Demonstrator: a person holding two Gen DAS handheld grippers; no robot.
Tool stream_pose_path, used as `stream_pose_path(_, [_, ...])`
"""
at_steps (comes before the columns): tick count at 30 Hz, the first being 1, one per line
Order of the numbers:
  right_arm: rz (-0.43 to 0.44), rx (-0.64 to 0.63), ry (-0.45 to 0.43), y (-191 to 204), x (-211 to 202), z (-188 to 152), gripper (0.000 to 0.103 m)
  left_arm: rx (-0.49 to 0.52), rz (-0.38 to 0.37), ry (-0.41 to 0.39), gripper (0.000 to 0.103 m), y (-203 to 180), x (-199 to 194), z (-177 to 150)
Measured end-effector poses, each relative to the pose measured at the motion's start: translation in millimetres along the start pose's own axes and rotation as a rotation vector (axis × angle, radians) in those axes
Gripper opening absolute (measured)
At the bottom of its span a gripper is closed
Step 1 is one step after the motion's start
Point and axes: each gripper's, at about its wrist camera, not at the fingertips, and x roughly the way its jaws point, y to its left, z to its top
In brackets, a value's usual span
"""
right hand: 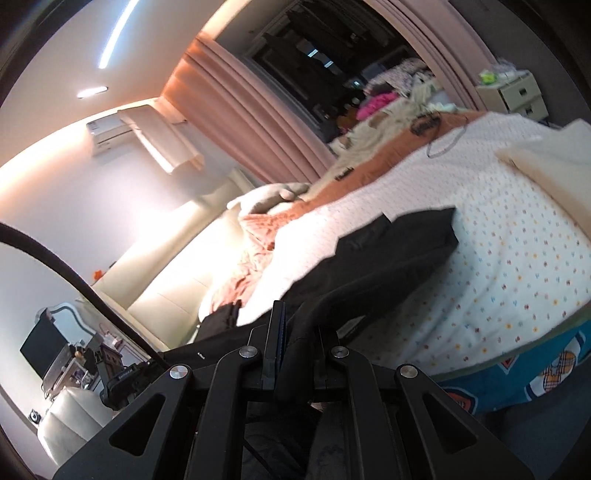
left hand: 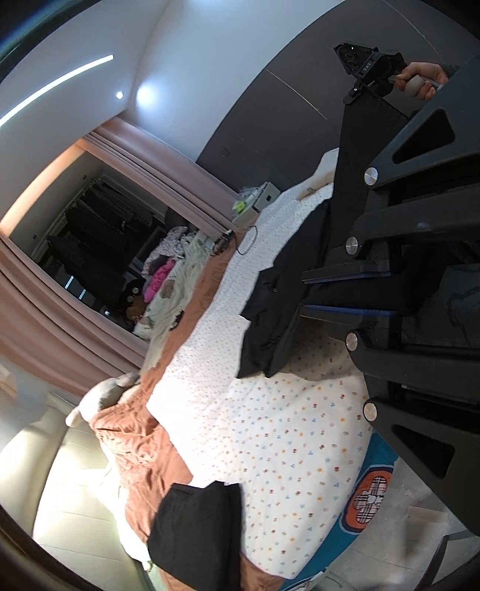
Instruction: Fold large clothes
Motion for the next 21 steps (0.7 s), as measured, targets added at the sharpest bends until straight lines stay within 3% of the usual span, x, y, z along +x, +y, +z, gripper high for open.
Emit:
stream_pose_path(8, [0.021,-0.07,-0.053,1.6,-2.4,17.6,0.006,0.077,-0.017,-0.083,0.013,-29.4,-9.5,37.8])
stream_pose_path(21, [-0.017,-0.101,-0.088,-12.9,64.3,78.8,0.006,0.16,0.007,-0.102,0.011,-47.4,56.7,113.7])
